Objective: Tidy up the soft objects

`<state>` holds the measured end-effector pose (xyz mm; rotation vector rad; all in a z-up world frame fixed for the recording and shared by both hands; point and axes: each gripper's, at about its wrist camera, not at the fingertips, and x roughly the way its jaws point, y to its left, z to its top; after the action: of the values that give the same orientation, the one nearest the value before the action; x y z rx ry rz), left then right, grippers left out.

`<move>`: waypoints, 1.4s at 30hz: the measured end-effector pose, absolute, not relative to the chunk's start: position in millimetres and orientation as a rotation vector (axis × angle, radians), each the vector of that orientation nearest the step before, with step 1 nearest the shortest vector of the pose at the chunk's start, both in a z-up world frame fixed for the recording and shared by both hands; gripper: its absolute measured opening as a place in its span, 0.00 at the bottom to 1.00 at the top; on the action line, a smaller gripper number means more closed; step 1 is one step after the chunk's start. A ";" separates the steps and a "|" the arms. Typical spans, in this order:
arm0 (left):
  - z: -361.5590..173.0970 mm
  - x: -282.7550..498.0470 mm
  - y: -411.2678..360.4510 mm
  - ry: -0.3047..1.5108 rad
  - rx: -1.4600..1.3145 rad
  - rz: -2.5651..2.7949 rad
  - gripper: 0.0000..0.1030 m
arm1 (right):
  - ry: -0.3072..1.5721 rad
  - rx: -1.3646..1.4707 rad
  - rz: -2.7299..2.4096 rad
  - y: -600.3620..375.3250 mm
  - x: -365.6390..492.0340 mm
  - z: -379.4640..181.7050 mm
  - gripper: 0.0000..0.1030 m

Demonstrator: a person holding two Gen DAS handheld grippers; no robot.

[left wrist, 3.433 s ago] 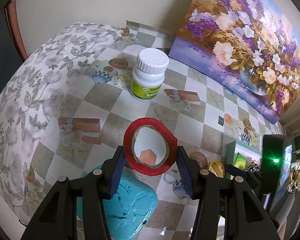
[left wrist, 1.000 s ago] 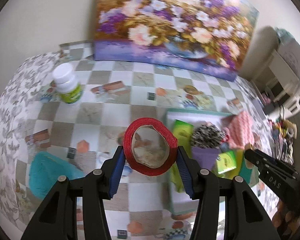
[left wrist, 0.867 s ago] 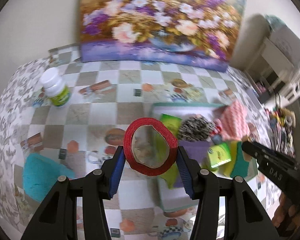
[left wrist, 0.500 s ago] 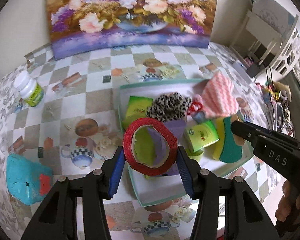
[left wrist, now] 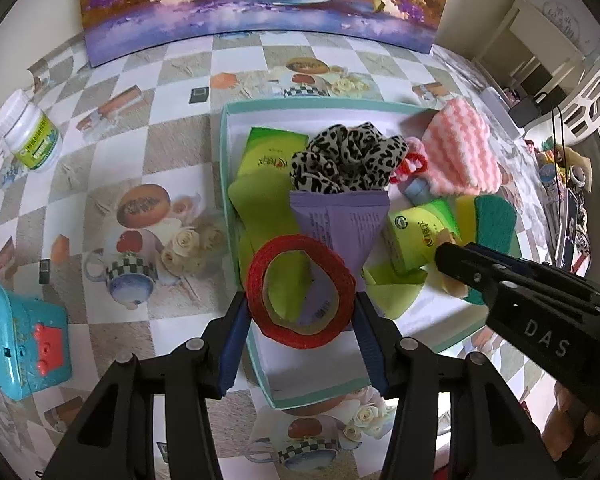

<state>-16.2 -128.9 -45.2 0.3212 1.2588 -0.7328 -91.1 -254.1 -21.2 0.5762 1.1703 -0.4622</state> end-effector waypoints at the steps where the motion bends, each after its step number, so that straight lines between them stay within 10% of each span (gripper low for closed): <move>1: -46.1 -16.7 -129.6 1.260 0.324 -0.733 0.52 | 1.173 0.577 -0.463 -254.6 -90.9 -22.0 0.27; 16: -50.4 -16.4 -130.6 1.290 0.298 -0.743 0.60 | 1.183 0.581 -0.480 -256.0 -90.4 -22.2 0.32; 29: -31.9 -7.0 -113.1 1.226 0.199 -0.697 0.62 | 1.166 0.553 -0.516 -257.9 -92.0 -14.5 0.54; 42: -30.7 16.7 -88.4 1.155 0.220 -0.502 0.87 | 1.175 0.503 -0.539 -255.5 -86.0 -15.6 0.78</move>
<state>16.7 -88.4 -30.7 0.2201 1.1549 -0.5015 -86.0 -255.5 -15.6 0.5031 1.1753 -0.5394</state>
